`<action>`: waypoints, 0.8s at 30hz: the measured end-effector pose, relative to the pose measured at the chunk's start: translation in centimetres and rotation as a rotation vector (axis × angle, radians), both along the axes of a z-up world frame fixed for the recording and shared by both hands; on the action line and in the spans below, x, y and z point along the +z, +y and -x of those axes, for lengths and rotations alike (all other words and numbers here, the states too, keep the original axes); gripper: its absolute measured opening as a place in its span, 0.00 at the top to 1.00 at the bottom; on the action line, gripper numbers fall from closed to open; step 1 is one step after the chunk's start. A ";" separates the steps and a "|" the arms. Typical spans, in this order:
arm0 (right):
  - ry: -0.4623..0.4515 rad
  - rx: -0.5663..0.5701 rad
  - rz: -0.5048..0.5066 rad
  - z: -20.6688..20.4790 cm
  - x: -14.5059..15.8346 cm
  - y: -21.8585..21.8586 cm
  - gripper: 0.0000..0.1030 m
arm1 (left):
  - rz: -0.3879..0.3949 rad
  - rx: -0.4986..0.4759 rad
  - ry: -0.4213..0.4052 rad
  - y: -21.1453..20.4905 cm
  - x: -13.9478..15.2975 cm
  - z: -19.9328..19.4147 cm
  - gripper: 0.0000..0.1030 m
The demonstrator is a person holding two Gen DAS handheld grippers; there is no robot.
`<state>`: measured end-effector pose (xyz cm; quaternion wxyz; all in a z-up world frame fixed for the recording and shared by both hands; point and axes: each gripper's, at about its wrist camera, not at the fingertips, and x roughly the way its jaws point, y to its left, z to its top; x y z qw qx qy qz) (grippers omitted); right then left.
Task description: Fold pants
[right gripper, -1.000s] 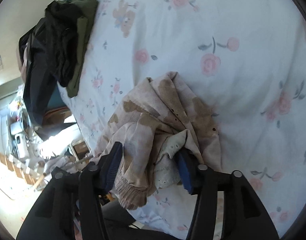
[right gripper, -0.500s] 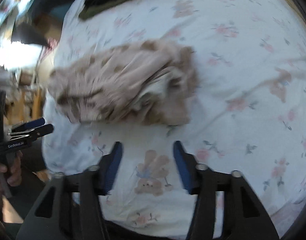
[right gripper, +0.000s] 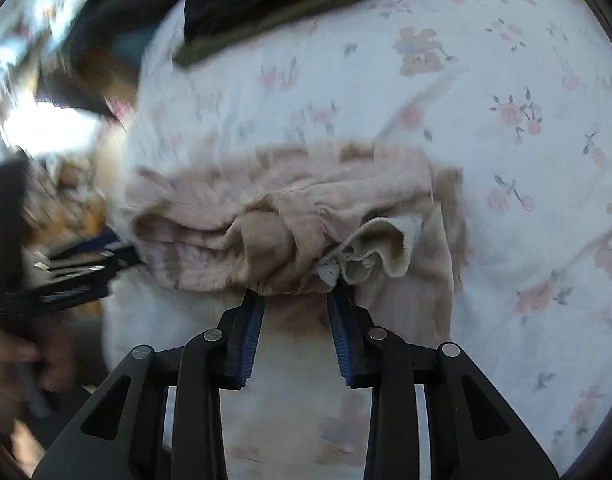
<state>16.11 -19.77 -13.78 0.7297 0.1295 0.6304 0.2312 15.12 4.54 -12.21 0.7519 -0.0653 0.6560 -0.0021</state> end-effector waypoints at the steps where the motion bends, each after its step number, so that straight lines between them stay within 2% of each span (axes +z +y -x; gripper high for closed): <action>1: -0.007 -0.013 -0.010 -0.8 0.3 -0.3 0.67 | 0.021 0.021 -0.016 0.3 0.4 -0.9 0.32; 3: -0.026 -0.051 -0.016 -3.0 0.7 -0.7 0.67 | 0.023 0.058 -0.066 1.6 1.4 -2.8 0.32; 7: 0.013 -0.169 -0.068 -6.9 0.4 -2.4 0.65 | -0.011 0.148 -0.126 4.0 2.5 -5.5 0.32; 9: -0.011 -0.171 -0.080 -7.4 1.4 -2.8 0.64 | 0.023 0.171 -0.154 4.9 3.4 -5.3 0.32; 11: -0.061 -0.138 -0.064 -6.9 3.0 -3.1 0.64 | 0.032 0.145 -0.134 5.2 4.1 -4.5 0.32; 13: -0.113 -0.066 -0.011 -5.9 4.2 -3.0 0.64 | 0.015 0.033 -0.099 4.0 4.4 -3.3 0.32; 15: -0.170 0.012 0.065 -5.0 4.6 -2.8 0.64 | -0.024 -0.127 -0.043 1.5 3.6 -1.4 0.32; 16: -0.196 0.042 0.106 -4.6 4.4 -2.7 0.60 | -0.057 -0.193 -0.020 0.9 3.0 -0.6 0.32; 17: -0.203 0.057 0.126 -4.3 4.0 -2.9 0.46 | -0.097 -0.245 -0.003 0.4 2.5 -0.1 0.32; 18: -0.198 0.068 0.142 -4.2 3.5 -3.2 0.40 | -0.138 -0.295 0.003 0.2 2.0 0.3 0.32; 19: -0.189 0.068 0.144 -4.2 3.1 -3.3 0.40 | -0.187 -0.337 0.003 0.3 1.7 0.5 0.32; 22: -0.153 0.028 0.109 -4.1 1.9 -4.9 0.40 | -0.235 -0.434 0.010 0.9 1.8 0.5 0.32; 24: -0.138 0.018 0.101 -4.3 1.2 -5.1 0.40 | -0.289 -0.476 -0.030 1.6 2.2 0.5 0.32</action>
